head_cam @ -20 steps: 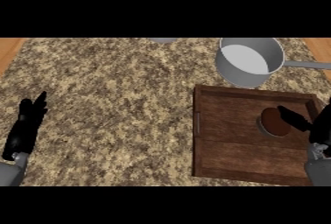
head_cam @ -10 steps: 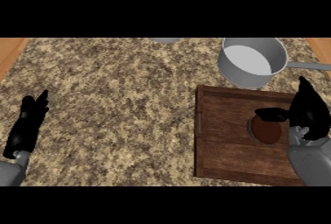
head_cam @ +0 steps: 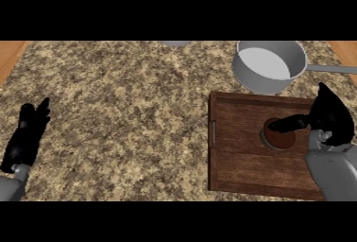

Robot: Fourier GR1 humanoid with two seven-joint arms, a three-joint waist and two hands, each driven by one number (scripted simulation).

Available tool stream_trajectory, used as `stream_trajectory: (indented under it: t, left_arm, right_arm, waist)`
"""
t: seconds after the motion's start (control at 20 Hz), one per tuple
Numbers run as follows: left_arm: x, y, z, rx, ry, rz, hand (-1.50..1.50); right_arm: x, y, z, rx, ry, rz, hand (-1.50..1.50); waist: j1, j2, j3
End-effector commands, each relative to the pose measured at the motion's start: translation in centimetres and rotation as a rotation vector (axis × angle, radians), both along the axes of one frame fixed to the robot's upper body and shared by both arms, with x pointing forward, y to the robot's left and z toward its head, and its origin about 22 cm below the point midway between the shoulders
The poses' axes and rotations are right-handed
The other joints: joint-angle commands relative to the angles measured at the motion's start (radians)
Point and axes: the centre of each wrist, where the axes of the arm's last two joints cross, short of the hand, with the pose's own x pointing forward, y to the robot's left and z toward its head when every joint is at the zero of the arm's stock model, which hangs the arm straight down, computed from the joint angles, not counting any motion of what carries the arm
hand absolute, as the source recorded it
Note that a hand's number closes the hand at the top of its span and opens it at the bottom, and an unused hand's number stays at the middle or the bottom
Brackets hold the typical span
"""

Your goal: Pick the cupcake from the tray and place it in the pot

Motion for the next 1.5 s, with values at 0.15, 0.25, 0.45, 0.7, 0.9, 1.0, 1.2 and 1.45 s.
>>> stream_trajectory:
  t: [0.15, 0.25, 0.45, 0.7, 0.9, 1.0, 1.2, 1.45]
  left_arm:
    - [0.2, -0.8, 0.8, 0.004, 0.017, -0.002, 0.00]
    - [-1.3, -0.3, -0.6, 0.012, 0.012, -0.010, 0.00]
    - [-0.9, -1.1, -0.5, 0.017, -0.001, -0.013, 0.00]
    - [-1.3, 0.0, -0.7, -0.005, 0.004, -0.001, 0.00]
    - [-0.1, -2.2, -0.4, -0.001, -0.027, -0.024, 0.00]
    - [-0.7, -0.7, -0.6, -0.001, -0.006, -0.014, 0.00]
    - [0.9, -0.5, 1.2, -0.002, -0.012, -0.013, 0.00]
    - [0.4, -1.6, 0.0, 0.000, -0.027, -0.019, 0.00]
  right_arm:
    - [1.1, 0.7, 0.9, 0.005, 0.204, -0.181, -1.50]
    - [0.7, 0.8, 0.1, -0.001, 0.220, -0.198, -1.50]
    - [-0.5, 1.8, -0.5, 0.017, 0.217, -0.187, -1.50]
    - [0.1, 1.5, 0.0, -0.019, 0.196, -0.211, -1.50]
    - [1.4, -0.2, -1.3, -0.013, 0.264, -0.222, -1.50]
    - [0.6, 0.4, -2.6, 0.001, 0.290, -0.231, -1.50]
    - [1.3, 1.2, -2.3, 0.025, 0.301, -0.231, -1.50]
    - [1.5, -1.3, -3.1, 0.053, 0.299, -0.232, -1.50]
  waist:
    - [0.006, 0.005, 0.003]
    - [0.012, 0.003, 0.002]
    - [0.004, 0.006, 0.004]
    - [0.011, 0.007, 0.003]
    - [0.009, 0.011, 0.004]
    - [0.011, 0.009, 0.004]
    - [0.008, 0.010, 0.004]
    - [0.008, 0.010, 0.004]
